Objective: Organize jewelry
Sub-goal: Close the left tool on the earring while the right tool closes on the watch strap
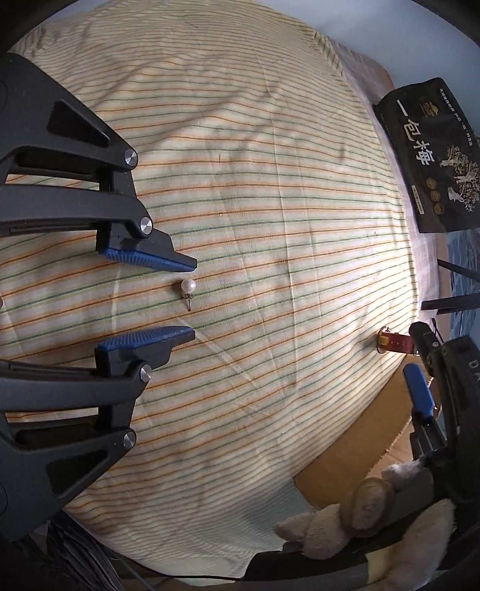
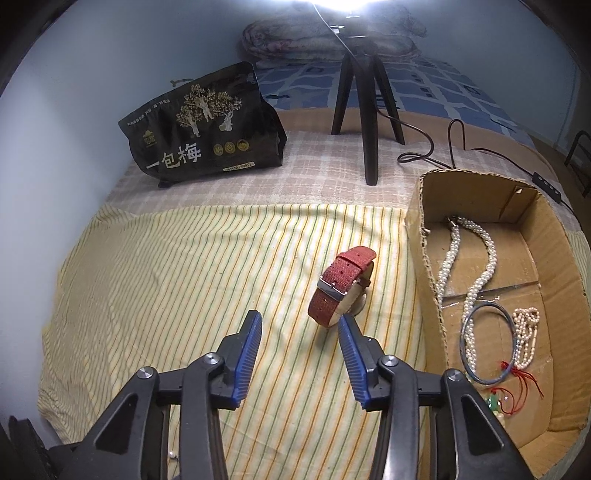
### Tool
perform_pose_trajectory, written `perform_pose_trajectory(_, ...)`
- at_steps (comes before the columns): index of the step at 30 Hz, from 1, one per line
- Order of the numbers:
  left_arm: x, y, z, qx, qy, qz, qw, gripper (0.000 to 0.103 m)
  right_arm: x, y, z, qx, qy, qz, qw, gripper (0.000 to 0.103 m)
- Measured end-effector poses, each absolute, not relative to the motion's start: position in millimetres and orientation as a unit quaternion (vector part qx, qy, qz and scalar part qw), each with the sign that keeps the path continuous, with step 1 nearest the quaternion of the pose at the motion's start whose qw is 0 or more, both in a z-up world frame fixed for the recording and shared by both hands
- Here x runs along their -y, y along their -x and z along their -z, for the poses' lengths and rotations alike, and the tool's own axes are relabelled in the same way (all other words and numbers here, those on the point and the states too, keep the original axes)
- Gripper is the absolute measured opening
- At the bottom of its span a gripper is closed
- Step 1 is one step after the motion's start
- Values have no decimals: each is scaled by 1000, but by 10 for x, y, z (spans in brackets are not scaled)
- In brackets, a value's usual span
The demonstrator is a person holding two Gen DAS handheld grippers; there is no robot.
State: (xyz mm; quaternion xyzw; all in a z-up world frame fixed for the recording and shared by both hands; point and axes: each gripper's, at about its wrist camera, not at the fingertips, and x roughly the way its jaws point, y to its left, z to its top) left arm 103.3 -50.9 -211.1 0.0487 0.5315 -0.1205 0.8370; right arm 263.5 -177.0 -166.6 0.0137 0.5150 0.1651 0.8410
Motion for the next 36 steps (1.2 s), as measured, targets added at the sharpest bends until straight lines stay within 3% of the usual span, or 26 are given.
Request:
perform_pose_trajectory(3,511,-1039,2123,-528,-54,121,839,31,1742,-2660,1692,-517,-15,-166,840,42)
perform_pose_trajectory(12,525,-1049,2159,-526,-64,126,839,17,1715,-2721,1762,-522,-15,-161,838,40)
perform_pose_trajectory(19,511,-1038,2151,-526,-60,126,839,17,1738,-2786,1822,-525,-24,-152,837,35)
perform_pose_trajectory(25,493,-1047,2148,-527,-54,126,839,17,1746,-2838,1886,-527,-24,-140,838,29)
perform_pose_trajectory(30,489,-1046,2145,-527,-53,127,839,17,1775,-2877,1952,-524,-25,-132,841,15)
perform_pose_trajectory(36,479,-1052,2140,-526,-52,127,839,16,1733,-2853,1902,-512,-22,-148,846,8)
